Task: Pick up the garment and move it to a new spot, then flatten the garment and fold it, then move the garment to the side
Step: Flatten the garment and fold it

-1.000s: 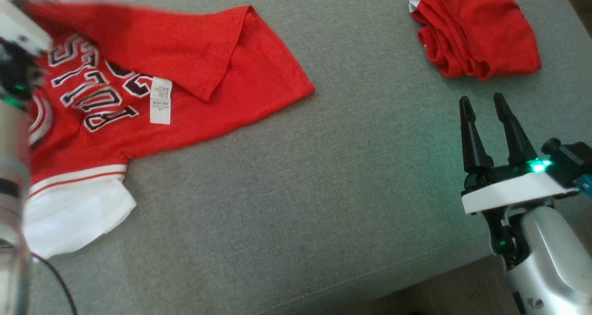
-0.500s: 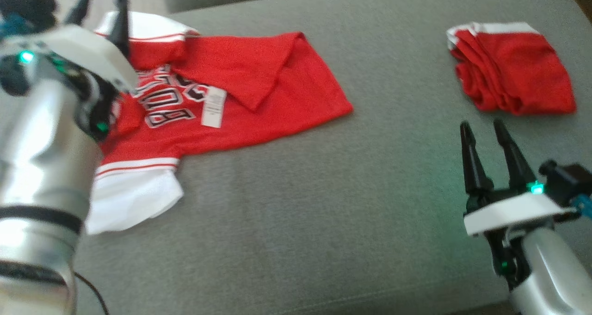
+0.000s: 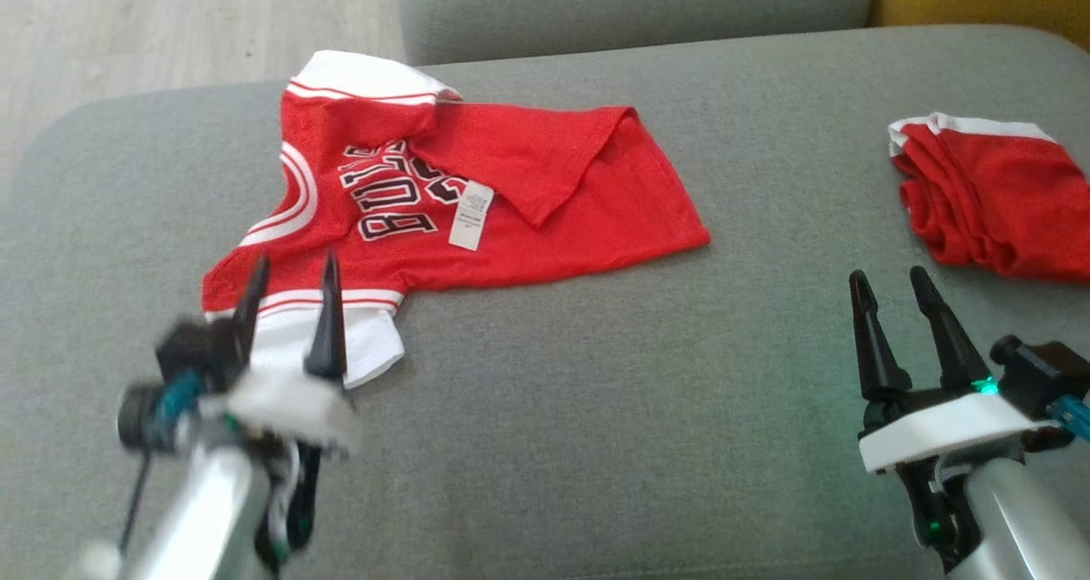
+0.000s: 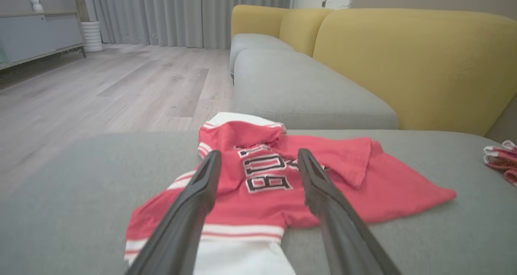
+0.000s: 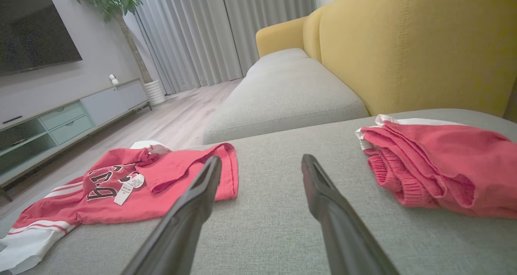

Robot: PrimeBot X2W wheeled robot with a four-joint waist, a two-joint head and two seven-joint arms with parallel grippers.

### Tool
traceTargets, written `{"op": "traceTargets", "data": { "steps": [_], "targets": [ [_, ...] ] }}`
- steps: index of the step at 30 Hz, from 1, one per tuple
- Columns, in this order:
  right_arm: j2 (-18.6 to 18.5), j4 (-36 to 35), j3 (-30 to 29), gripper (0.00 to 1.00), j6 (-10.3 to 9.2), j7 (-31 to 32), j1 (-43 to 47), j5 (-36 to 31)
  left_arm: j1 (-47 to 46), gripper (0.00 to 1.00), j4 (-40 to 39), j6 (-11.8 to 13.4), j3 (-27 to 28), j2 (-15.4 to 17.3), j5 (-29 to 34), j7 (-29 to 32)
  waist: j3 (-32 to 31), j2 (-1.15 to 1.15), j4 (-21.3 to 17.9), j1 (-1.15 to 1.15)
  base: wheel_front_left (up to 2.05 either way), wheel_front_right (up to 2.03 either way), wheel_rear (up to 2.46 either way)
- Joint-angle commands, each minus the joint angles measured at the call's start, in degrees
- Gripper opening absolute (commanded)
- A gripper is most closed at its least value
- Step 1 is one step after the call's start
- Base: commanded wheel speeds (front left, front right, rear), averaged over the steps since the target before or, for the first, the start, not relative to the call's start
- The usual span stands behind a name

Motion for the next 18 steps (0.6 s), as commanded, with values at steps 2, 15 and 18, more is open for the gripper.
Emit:
{"op": "traceTargets", "data": {
  "steps": [2, 15, 18],
  "targets": [
    [-1.4, -1.6, 0.9, 1.00, 0.43, -0.1, -0.5, -0.2, 1.5, 1.00, -5.0, 2.1, 3.8, 0.5, 2.0, -0.7, -0.4, 0.00, 0.7, 0.00, 0.00, 0.00, 0.00],
    [-2.4, -1.3, 2.2, 1.00, 0.43, 2.6, -1.7, 0.7, 8.4, 1.00, -8.7, 1.4, 5.9, -4.5, 6.8, -0.7, -0.2, 0.00, 3.8, 0.00, 0.00, 0.00, 0.00],
    [-3.2, 1.5, 4.0, 1.00, 0.43, 7.3, -5.5, 2.5, 8.2, 1.00, -8.4, 0.3, 5.7, -6.0, 7.6, -0.7, 0.5, 0.00, 5.7, 0.00, 0.00, 0.00, 0.00]
  ]
}}
